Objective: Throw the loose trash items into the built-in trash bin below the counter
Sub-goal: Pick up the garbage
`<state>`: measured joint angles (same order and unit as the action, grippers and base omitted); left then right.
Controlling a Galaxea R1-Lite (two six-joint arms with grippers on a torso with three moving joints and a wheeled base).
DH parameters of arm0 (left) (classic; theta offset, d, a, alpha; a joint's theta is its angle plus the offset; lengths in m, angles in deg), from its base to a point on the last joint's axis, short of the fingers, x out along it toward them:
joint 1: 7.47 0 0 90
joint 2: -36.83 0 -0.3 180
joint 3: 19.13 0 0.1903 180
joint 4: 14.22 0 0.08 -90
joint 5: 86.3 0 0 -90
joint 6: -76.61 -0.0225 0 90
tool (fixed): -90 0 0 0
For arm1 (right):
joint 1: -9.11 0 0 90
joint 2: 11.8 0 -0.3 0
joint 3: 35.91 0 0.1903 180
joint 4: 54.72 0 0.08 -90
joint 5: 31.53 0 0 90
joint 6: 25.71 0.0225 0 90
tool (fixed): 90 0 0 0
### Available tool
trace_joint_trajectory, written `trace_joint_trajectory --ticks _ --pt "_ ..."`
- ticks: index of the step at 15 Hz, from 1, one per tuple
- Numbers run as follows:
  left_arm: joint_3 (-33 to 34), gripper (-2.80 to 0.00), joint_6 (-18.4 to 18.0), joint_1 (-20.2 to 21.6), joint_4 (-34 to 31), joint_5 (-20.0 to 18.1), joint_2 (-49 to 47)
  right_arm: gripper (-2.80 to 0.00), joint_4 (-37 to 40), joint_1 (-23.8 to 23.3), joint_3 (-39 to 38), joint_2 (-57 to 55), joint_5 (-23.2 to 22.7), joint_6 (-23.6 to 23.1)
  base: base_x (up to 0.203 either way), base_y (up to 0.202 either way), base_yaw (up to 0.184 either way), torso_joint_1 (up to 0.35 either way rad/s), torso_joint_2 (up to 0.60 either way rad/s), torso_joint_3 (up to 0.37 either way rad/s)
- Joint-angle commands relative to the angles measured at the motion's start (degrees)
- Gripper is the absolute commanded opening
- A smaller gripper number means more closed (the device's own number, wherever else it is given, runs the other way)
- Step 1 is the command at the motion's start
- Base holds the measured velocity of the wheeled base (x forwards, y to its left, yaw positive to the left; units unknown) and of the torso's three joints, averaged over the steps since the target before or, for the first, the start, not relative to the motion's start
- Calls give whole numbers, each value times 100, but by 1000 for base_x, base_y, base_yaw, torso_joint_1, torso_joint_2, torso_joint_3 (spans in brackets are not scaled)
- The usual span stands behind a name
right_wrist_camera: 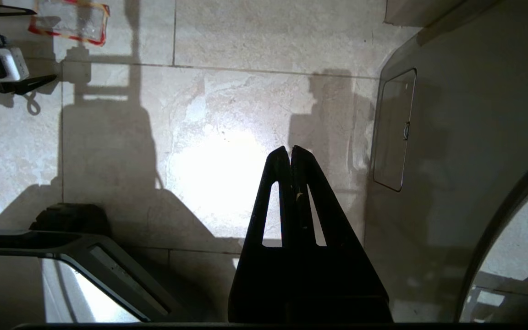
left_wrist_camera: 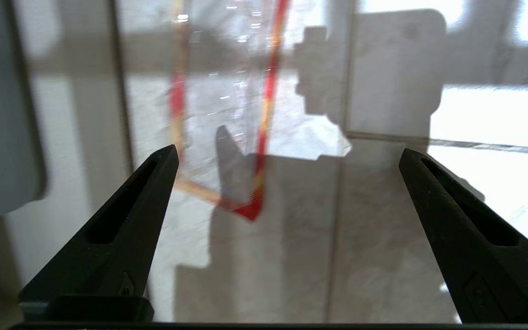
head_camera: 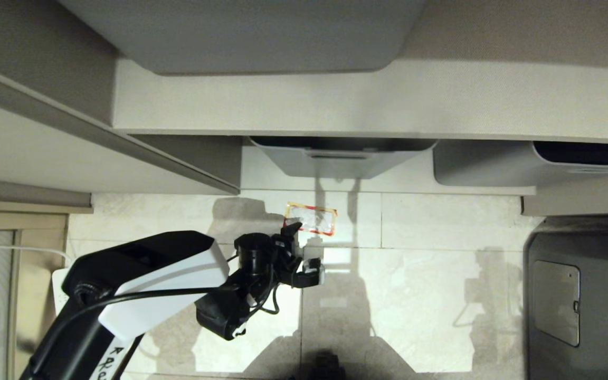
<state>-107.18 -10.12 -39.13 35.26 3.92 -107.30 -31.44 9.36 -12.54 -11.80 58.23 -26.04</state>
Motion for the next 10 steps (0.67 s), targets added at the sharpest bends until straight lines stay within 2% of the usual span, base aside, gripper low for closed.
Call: trace_joint_trajectory --ticks 1,5,10 --pt "0 0 -46 2 36 4 -10 -280 0 2 0 7 -2 -3 0 0 0 2 2 -188" --pt "-78 0 -37 2 36 -8 8 -280 0 2 0 6 -2 -3 0 0 0 0 0 -145" --pt "-801 0 -188 -62 41 13 -132 -280 0 2 0 9 -2 -3 0 0 0 1 0 -15"
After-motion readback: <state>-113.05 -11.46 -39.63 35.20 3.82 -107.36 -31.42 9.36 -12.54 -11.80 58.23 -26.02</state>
